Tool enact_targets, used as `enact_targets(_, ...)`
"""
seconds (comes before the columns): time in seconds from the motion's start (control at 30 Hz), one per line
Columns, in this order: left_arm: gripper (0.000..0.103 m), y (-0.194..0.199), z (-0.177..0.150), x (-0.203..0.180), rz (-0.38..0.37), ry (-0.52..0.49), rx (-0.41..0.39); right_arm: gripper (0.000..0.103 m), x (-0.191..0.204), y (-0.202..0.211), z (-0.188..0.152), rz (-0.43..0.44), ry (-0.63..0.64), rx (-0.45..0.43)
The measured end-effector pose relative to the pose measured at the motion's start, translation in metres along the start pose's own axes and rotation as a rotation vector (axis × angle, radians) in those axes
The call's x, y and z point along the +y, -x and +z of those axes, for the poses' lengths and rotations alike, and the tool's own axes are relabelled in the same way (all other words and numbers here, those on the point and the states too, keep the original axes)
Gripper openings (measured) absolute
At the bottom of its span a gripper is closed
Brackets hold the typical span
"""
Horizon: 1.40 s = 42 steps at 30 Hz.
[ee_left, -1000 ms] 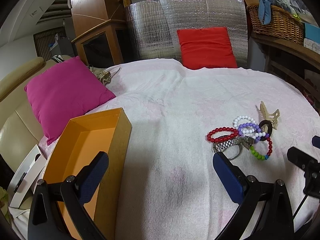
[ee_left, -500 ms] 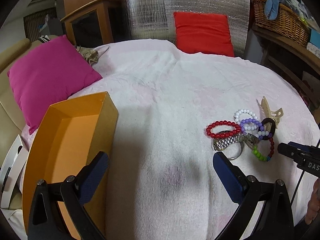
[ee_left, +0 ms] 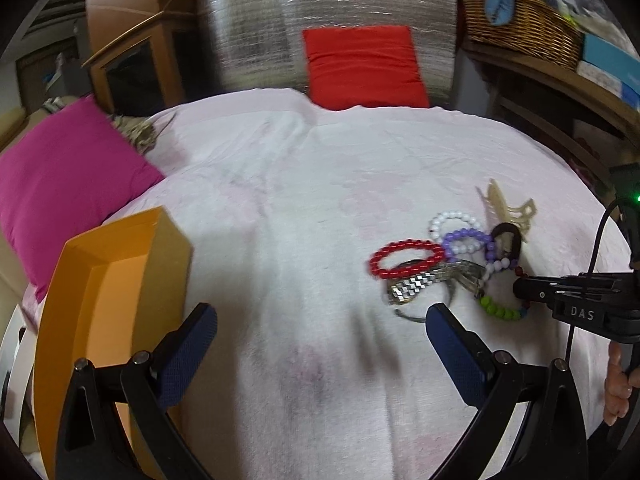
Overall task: Organize jewelry
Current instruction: 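Grasp the green-red bead bracelet with the right tool while the left tool approaches the silver watch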
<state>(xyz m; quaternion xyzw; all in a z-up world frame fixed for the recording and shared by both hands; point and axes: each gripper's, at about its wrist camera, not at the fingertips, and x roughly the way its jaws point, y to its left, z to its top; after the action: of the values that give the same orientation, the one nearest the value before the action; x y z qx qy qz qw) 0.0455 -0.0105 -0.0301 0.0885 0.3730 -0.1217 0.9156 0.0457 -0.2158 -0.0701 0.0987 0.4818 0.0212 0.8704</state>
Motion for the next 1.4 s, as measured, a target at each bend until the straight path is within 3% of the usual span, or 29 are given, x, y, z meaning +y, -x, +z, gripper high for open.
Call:
enact_targets(0.17, 0.103, -0.002, -0.001, -0.017, -0.074, -0.049, -0.009, 0.011, -0.016, 0.022, -0.009, 0.009, -0.032, -0.023)
enact_targets(0.23, 0.098, -0.002, -0.002, -0.023, -0.119, -0.064, -0.012, 0.011, -0.026, 0.033, -0.01, -0.002, -0.057, -0.042)
enact_targets(0.37, 0.066, -0.014, -0.004, -0.035, -0.188, -0.088, 0.029, 0.011, -0.051, 0.043, -0.012, -0.006, -0.126, -0.055)
enact_targets(0.4, 0.062, -0.018, -0.005, -0.037, -0.202, -0.085, 0.046, 0.011, -0.056, 0.043, -0.012, -0.007, -0.144, -0.05)
enact_targets(0.57, 0.063, -0.043, -0.005, -0.043, -0.23, -0.032, 0.132, 0.011, -0.063, 0.042, -0.014, 0.002, -0.166, -0.034)
enact_targets(0.67, 0.073, -0.055, -0.002, -0.043, -0.228, 0.02, 0.156, 0.011, -0.062, 0.043, -0.012, 0.012, -0.161, -0.042)
enact_targets(0.77, 0.075, -0.067, 0.0, -0.046, -0.222, 0.037, 0.186, 0.011, -0.058, 0.04, -0.011, 0.018, -0.155, -0.044)
enact_targets(1.0, 0.075, -0.084, 0.004, -0.054, -0.204, 0.017, 0.19, 0.011, -0.055, 0.039, -0.011, 0.021, -0.147, -0.046)
enact_targets(1.03, 0.074, -0.084, 0.004, -0.054, -0.208, 0.016, 0.182, 0.011, -0.055, 0.038, -0.011, 0.023, -0.148, -0.046)
enact_targets(1.1, 0.061, -0.084, 0.004, -0.054, -0.201, 0.006, 0.175, 0.011, -0.055, 0.038, -0.011, 0.021, -0.146, -0.047)
enact_targets(1.13, 0.06, -0.083, 0.004, -0.053, -0.202, 0.005, 0.174, 0.011, -0.054, 0.038, -0.01, 0.022, -0.145, -0.047)
enact_targets(1.4, 0.059, -0.061, -0.004, -0.045, -0.204, -0.016, 0.182, 0.011, -0.045, 0.043, -0.012, 0.042, -0.12, -0.063)
